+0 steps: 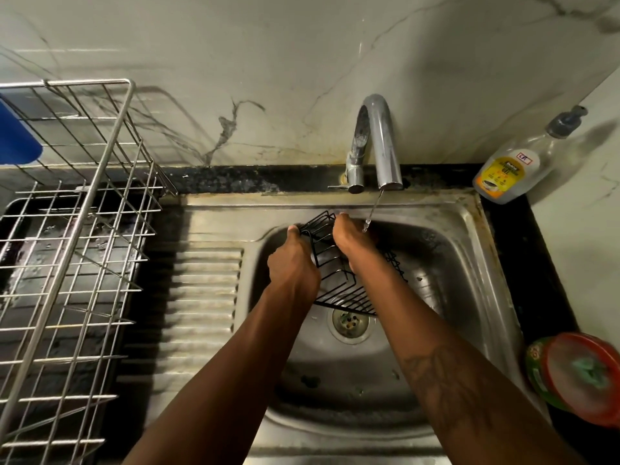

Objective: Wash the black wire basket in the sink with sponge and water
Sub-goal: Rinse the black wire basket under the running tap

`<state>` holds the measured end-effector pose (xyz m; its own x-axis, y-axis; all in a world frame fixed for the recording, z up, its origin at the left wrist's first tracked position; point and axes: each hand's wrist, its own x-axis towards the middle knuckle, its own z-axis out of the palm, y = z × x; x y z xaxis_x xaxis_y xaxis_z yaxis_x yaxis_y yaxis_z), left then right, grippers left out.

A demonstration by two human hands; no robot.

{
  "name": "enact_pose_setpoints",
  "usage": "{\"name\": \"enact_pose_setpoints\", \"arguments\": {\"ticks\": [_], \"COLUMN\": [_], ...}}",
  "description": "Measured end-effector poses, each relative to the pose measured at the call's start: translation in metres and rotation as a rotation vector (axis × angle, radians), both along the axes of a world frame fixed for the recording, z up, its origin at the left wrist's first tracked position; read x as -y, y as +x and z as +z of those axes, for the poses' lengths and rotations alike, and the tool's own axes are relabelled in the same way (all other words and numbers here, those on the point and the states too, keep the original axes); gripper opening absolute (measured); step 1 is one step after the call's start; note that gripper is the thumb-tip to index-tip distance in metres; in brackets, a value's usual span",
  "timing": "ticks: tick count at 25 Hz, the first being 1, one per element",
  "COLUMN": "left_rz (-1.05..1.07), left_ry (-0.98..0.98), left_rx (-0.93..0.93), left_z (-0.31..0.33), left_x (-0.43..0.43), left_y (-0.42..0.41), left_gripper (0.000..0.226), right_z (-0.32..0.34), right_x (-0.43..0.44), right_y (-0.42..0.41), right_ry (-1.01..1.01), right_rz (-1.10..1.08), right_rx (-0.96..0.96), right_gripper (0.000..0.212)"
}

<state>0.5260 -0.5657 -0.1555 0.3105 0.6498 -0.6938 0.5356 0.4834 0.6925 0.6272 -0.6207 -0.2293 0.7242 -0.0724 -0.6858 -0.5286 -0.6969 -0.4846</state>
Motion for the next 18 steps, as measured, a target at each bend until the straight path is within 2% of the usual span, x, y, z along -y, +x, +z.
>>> {"name": "enact_pose_setpoints", "arguments": {"ticks": [3,5,7,8,10,12,13,14,16,18], "left_rz": [-0.137,-0.178,-0.274,-0.366,-0.49,-0.408,-0.387,-0.514,-0.577,-0.4], "left_ry": [0.112,0.057,0.029,0.085,0.202,0.134,0.128,0.218,0.299,0.113], "left_rx": [-0.118,-0.133,-0.181,-0.223,-0.311,-0.286,-0.334,-0.362,-0.368,-0.258], "left_z": [0.003,0.001,0.001,-0.003,-0.01,-0.004,-0.01,-0.01,-0.005,-0.007], "left_x": [0.003,0.007,0.008,0.008,0.005,0.003,0.0,-0.003,-0.003,-0.002], "left_y": [-0.003,-0.005,-0.006,-0.008,-0.006,-0.006,-0.005,-0.005,-0.011,-0.013], "left_gripper": [0.074,0.058,0.048,0.051,0.063,0.058,0.058,0.065,0.082,0.076], "right_z": [-0.026,-0.004,0.006,0.022,0.042,0.046,0.041,0.043,0.041,0.041], "right_x": [0.001,0.011,0.018,0.021,0.027,0.031,0.033,0.035,0.035,0.036], "right_y": [0.007,-0.002,-0.006,-0.011,-0.018,-0.02,-0.016,-0.015,-0.012,-0.012], "right_ry": [-0.049,-0.055,-0.002,0.008,0.019,-0.019,-0.069,-0.127,-0.142,-0.075], "right_rz": [0.055,0.095,0.175,0.212,0.154,0.063,0.059,0.075,0.092,0.123], "right_rx": [-0.042,-0.07,-0.071,-0.073,-0.036,0.051,0.088,0.081,0.055,-0.031], "right_gripper": [0.122,0.132,0.131,0.13,0.121,0.095,0.088,0.085,0.085,0.09]}}
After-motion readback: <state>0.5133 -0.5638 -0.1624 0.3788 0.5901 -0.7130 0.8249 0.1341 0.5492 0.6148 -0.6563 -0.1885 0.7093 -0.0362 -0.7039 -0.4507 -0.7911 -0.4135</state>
